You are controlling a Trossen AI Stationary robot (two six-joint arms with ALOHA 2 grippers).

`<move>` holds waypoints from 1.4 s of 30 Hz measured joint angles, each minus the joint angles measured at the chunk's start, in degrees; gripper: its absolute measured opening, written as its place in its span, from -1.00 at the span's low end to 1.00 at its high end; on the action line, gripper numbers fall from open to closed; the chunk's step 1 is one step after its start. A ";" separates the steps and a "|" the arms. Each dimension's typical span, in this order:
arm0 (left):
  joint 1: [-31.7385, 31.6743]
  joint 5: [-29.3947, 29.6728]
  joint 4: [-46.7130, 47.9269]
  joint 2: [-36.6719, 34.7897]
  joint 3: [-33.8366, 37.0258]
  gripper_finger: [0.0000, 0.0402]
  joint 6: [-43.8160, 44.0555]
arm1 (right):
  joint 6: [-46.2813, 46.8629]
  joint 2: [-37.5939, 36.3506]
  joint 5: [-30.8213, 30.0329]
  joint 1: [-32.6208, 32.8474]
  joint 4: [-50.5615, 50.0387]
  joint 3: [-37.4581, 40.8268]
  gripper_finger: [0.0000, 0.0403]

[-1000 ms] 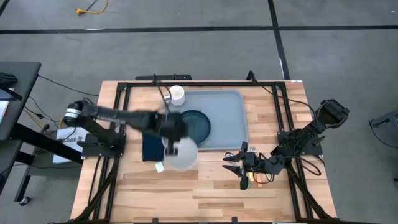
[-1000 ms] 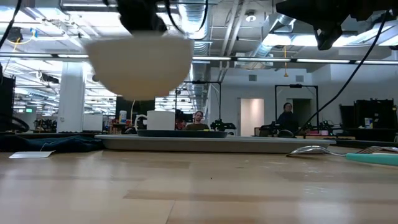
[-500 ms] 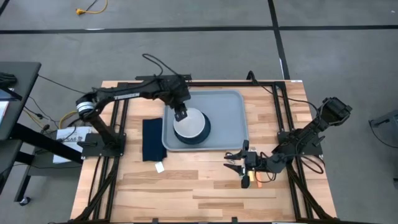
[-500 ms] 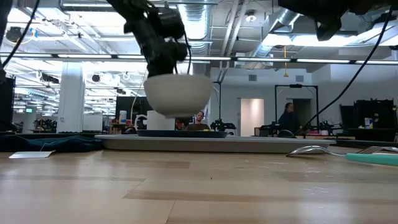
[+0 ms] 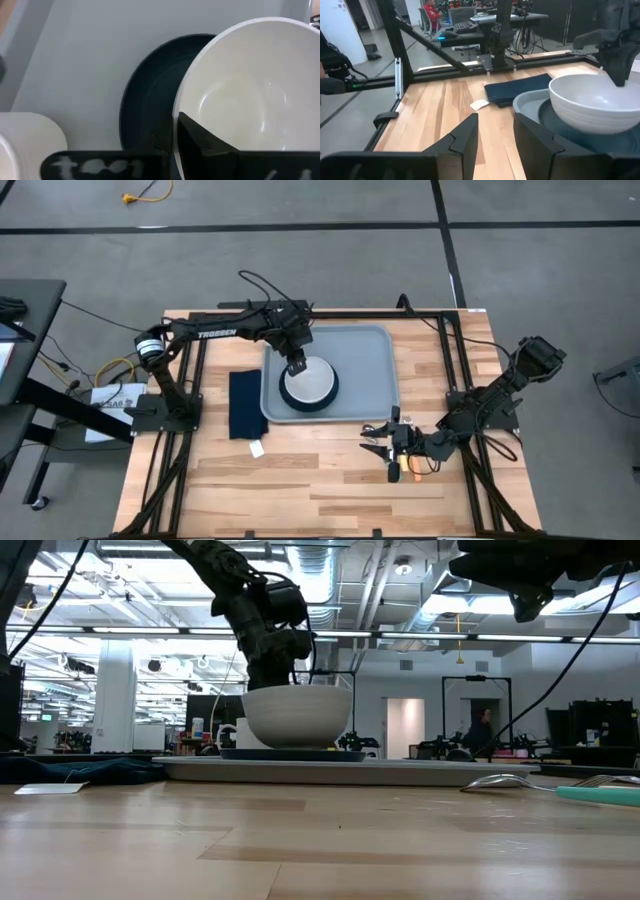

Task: Set up tray
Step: Put the white bowl on the black plate

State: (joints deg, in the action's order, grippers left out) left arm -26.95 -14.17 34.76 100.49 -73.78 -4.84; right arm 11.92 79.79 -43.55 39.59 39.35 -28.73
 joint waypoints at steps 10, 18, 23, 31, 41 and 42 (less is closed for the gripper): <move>-0.60 2.02 1.29 0.00 0.92 -1.00 -0.50 | 0.16 0.00 0.00 -0.07 -0.02 0.00 -0.41; -0.64 6.56 1.27 0.00 0.92 -0.98 -0.52 | 0.25 0.01 0.02 -0.76 0.00 0.00 -0.41; -0.64 6.59 1.27 0.00 0.92 -0.90 -0.50 | 0.70 0.02 0.04 -0.81 -0.03 0.00 -0.41; -0.59 2.37 1.92 0.00 0.92 -0.86 -0.40 | 0.74 0.02 0.07 -0.81 -0.37 0.00 -0.41; 0.42 2.45 1.86 0.00 0.92 -0.85 0.02 | 0.74 0.02 0.07 -0.81 -0.37 0.00 -0.41; 0.43 2.46 1.86 0.00 0.92 -0.85 0.04 | 0.72 0.02 0.07 -0.81 -0.37 0.00 -0.41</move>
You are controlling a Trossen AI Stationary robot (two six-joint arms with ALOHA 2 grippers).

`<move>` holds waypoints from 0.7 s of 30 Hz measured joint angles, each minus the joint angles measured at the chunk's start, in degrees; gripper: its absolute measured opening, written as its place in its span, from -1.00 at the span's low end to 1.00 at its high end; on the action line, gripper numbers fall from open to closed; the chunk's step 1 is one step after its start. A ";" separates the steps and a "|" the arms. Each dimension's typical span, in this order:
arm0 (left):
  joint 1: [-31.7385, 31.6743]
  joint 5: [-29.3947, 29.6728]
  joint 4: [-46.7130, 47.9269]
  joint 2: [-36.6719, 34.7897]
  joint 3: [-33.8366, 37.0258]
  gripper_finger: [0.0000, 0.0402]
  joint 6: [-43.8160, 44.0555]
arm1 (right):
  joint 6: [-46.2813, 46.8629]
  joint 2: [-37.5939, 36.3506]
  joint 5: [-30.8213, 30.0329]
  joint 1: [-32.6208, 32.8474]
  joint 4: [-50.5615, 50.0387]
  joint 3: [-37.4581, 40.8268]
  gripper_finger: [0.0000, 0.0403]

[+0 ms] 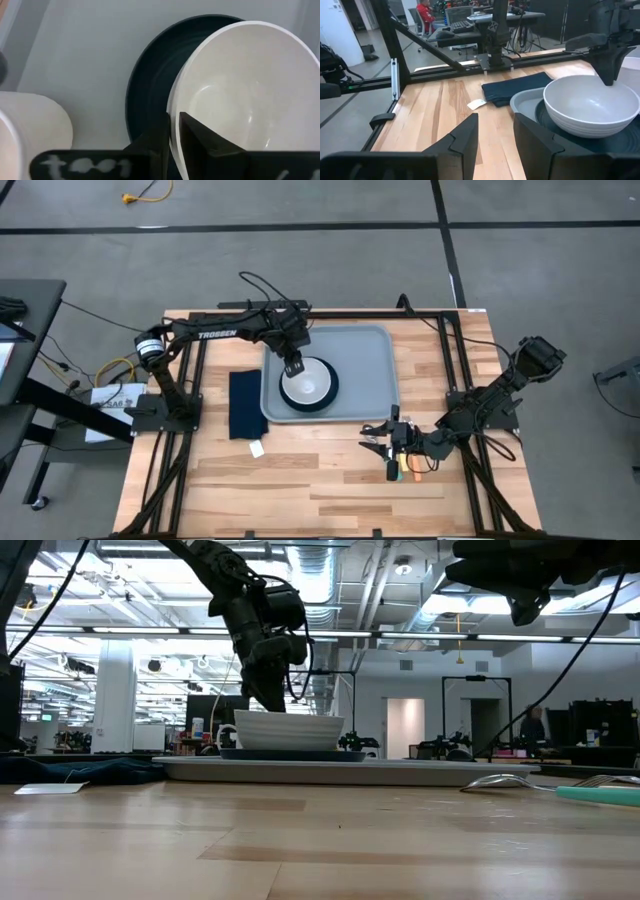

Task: Set up tray
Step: Put the white bowl on the black plate, then put the blue napkin on the gray serving tray to the right of the black plate

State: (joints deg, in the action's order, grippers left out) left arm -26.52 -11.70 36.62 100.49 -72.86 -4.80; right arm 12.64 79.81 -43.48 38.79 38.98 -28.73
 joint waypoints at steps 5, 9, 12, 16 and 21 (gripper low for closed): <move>0.00 0.02 -0.02 0.00 0.00 -0.85 0.49 | 0.02 0.00 0.00 0.00 0.00 0.00 -0.41; 0.00 1.79 -0.14 0.00 0.00 -0.85 1.34 | 0.01 0.00 0.00 0.00 0.00 0.00 -0.41; -0.02 2.09 -0.13 0.00 0.00 -0.85 1.44 | 0.00 0.00 0.00 0.00 0.00 0.00 -0.41; 0.00 2.05 -0.13 0.00 0.00 -0.78 1.53 | 0.00 0.00 0.04 0.00 0.00 0.00 -0.41; 0.00 2.43 -0.08 -0.02 0.00 -0.53 1.57 | 0.00 0.00 0.07 0.00 0.00 0.00 -0.41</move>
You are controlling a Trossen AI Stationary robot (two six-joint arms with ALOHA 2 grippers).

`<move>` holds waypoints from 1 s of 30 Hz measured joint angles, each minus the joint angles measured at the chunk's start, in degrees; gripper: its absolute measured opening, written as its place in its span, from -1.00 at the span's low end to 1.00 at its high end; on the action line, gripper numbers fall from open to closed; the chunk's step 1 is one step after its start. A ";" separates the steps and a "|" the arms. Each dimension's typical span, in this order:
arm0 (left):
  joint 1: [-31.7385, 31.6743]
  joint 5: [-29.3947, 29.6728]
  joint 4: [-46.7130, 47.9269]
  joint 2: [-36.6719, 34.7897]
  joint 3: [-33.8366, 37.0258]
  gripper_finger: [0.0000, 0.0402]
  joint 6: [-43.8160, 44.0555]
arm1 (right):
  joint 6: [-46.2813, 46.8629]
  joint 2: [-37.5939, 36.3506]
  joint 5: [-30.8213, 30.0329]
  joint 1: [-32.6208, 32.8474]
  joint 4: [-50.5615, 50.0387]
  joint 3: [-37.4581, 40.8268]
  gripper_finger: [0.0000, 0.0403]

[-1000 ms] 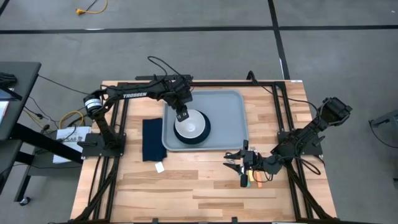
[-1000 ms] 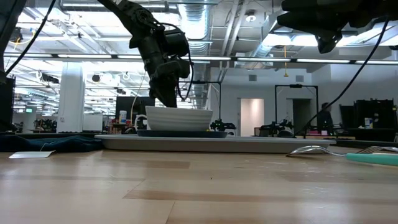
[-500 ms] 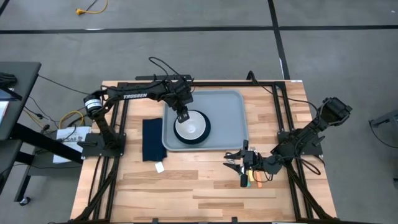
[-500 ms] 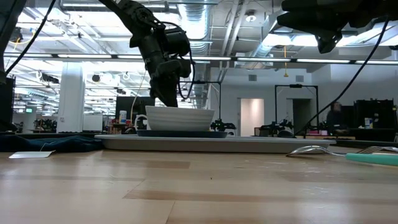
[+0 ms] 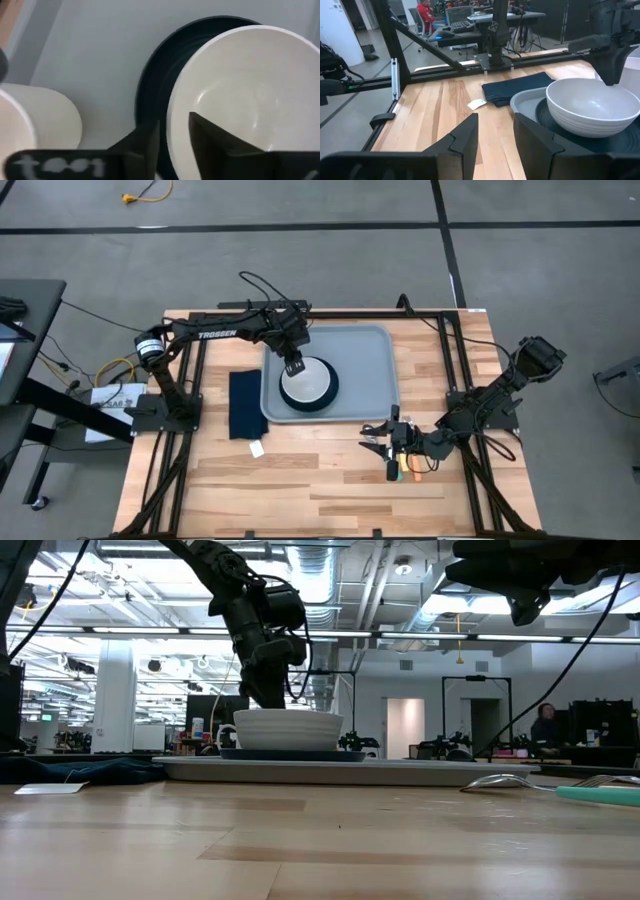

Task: Set up tray
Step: Put the blue napkin on the gray serving tray to the right of the black plate

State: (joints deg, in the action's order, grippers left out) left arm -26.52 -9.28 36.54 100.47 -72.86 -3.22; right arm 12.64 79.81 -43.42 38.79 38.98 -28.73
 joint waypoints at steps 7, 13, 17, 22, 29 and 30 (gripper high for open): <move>-0.02 3.64 6.03 -0.06 -2.57 -0.18 -0.19 | -0.02 0.00 0.04 0.00 0.00 0.00 -0.41; 0.24 3.74 16.23 -3.89 -9.98 -0.10 -1.75 | -0.02 0.00 0.04 0.00 -0.24 0.00 -0.41; 2.04 5.70 21.14 -10.74 -11.80 -0.11 -1.85 | 1.28 0.01 0.14 0.01 -1.86 0.00 -0.41; 9.02 15.51 24.48 -21.91 -8.70 -0.11 -0.26 | 3.32 0.10 0.16 0.02 -4.36 0.00 -0.41; 24.70 23.71 26.10 -33.38 2.63 -0.11 10.47 | 3.45 0.15 0.15 0.00 -4.02 0.00 -0.41; 27.18 24.25 26.03 -34.26 4.84 -0.11 11.90 | 3.45 0.15 0.15 0.00 -3.93 0.00 -0.41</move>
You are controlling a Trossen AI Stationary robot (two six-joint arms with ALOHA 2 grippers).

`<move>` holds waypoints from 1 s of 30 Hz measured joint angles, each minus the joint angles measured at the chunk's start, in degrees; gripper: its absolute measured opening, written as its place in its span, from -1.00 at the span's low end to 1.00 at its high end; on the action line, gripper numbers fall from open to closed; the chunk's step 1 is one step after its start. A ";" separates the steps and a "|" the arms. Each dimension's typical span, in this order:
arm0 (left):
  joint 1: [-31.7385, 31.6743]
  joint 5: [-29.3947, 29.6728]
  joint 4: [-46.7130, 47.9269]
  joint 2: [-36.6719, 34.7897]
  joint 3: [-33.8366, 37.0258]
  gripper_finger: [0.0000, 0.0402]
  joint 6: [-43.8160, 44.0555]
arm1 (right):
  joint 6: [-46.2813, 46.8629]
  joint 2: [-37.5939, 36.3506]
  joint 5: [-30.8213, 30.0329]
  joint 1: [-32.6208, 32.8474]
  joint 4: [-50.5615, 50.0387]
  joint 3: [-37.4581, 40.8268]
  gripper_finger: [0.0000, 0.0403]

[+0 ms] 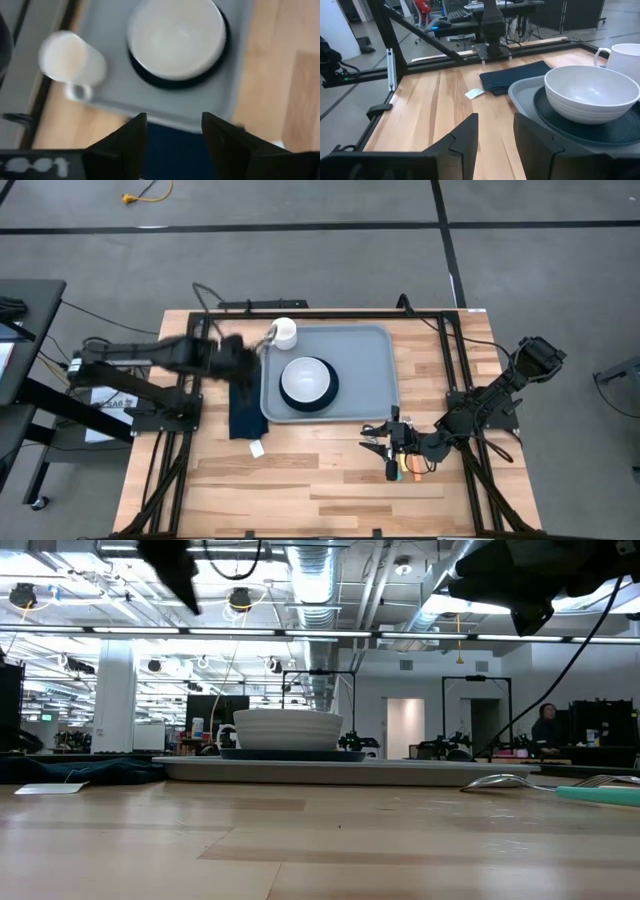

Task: Set up tray
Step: Put the blue napkin on the gray serving tray to the right of the black plate

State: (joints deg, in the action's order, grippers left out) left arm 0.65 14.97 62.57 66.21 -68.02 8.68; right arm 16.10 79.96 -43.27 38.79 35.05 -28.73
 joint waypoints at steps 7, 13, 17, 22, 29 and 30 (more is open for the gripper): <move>15.13 8.41 -1.49 0.06 14.64 -0.11 14.96 | 0.01 0.00 0.02 0.00 0.11 0.00 -0.41; 25.61 12.91 -5.17 0.55 23.31 -0.11 29.39 | 0.04 0.00 3.86 0.01 0.14 0.00 -0.41; 30.08 11.53 -9.79 0.55 27.50 -0.11 33.87 | 0.07 0.00 4.44 0.04 0.15 0.00 -0.41; 32.53 9.50 -17.79 0.55 30.91 -0.11 34.11 | 0.07 0.00 4.78 0.02 0.76 0.00 -0.41; 32.76 6.29 -21.40 5.71 33.45 -0.11 35.10 | 0.07 0.00 5.95 0.00 0.96 0.00 -0.41; 32.75 6.04 -22.09 7.34 33.61 -0.11 34.37 | 0.07 0.00 5.94 0.00 0.96 0.00 -0.41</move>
State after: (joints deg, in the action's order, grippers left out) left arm 33.41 21.01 40.49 73.55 -34.41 43.04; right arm 16.16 79.96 -37.33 38.79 36.01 -28.73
